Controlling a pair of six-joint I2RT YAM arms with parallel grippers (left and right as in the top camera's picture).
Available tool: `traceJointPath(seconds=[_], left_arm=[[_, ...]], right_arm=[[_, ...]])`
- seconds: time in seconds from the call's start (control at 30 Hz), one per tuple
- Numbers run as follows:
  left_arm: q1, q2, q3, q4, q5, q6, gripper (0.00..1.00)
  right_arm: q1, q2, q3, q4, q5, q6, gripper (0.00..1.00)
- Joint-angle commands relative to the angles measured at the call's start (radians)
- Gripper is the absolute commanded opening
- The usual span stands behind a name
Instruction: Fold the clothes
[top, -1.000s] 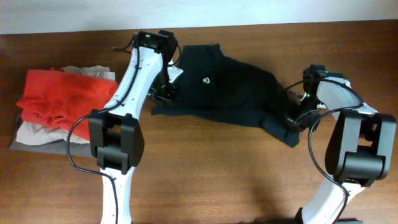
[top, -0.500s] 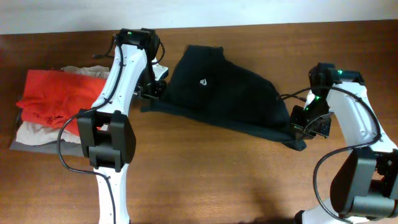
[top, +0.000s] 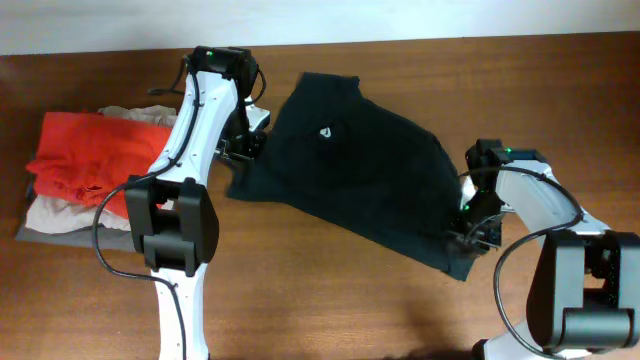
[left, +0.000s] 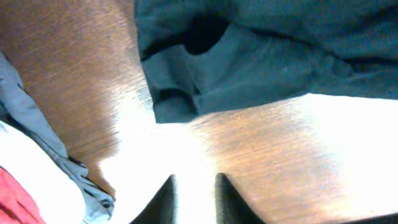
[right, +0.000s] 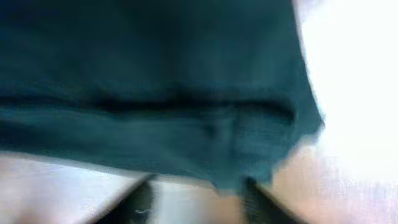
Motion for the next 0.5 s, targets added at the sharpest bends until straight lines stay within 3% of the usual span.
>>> traceJointPath(seconds=[0.0,0.07,0.23,0.47], left_arm=[[0.003,-0.025,0.005,0.02,-0.039,-0.002,0.4],[0.003,-0.025,0.005,0.055,-0.033,-0.003,0.41],[-0.007,-0.024,0.004,0.262,0.07,-0.002,0.4],[-0.046,0.006,0.003,0.454,0.109,0.04,0.23]], right_arm=[[-0.012,-0.089,0.011,0.121,-0.04,-0.011,0.84],[-0.026,-0.103,0.014,0.201,-0.042,-0.011,0.88],[-0.098,-0.055,0.014,0.381,-0.035,-0.011,0.88],[-0.187,0.1,0.014,0.473,-0.084,-0.015,0.7]])
